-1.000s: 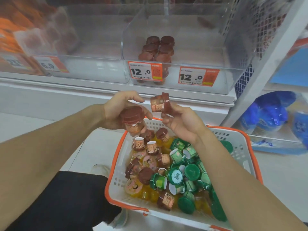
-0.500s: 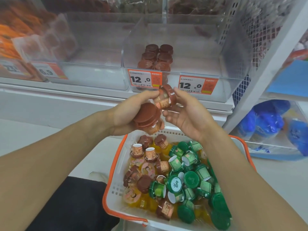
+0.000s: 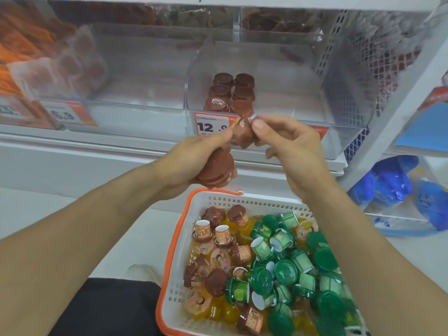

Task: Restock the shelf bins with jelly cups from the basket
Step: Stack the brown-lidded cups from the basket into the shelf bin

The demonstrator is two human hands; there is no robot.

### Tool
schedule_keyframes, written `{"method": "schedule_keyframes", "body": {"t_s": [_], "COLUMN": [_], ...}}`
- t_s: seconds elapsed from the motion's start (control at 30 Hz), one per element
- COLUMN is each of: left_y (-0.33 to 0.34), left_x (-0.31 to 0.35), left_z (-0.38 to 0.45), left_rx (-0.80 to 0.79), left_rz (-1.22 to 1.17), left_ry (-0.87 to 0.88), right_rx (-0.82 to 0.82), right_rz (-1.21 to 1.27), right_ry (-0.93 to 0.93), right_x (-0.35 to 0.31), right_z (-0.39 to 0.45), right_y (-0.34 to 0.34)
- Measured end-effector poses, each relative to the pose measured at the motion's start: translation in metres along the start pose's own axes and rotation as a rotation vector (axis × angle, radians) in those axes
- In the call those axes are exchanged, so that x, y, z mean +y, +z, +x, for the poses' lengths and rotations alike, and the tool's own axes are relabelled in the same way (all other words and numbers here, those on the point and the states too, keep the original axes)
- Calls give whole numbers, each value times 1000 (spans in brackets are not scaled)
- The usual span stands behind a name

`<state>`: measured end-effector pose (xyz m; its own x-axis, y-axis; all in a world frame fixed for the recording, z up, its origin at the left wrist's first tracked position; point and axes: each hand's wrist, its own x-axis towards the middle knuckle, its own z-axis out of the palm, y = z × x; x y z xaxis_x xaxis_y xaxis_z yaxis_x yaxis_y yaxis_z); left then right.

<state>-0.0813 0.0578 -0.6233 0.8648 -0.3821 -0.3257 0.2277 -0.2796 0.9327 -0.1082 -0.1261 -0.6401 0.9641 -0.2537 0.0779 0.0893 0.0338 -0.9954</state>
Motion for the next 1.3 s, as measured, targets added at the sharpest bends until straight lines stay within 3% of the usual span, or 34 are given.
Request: {"method": "schedule_keyframes", "body": {"t_s": [0.17,0.3,0.67,1.3], "left_y": [-25,-37,-35,-22], "left_x": [16,20,12,21], "left_z": [7,14,34,40], "left_rx": [44,94,78,79], "left_rz": [-345,-546,-535,-643], "left_ry": [-59,-73,-64,-21], "right_rx": [70,25,-11,-137], "right_rz": [-137,-358,-857,-1029], "right_ry": [-121,-75,-75,-141], "right_x": [-28,-33,1,0], "right_z": [54,122,252,261], "right_y": [18,39,79,70]}}
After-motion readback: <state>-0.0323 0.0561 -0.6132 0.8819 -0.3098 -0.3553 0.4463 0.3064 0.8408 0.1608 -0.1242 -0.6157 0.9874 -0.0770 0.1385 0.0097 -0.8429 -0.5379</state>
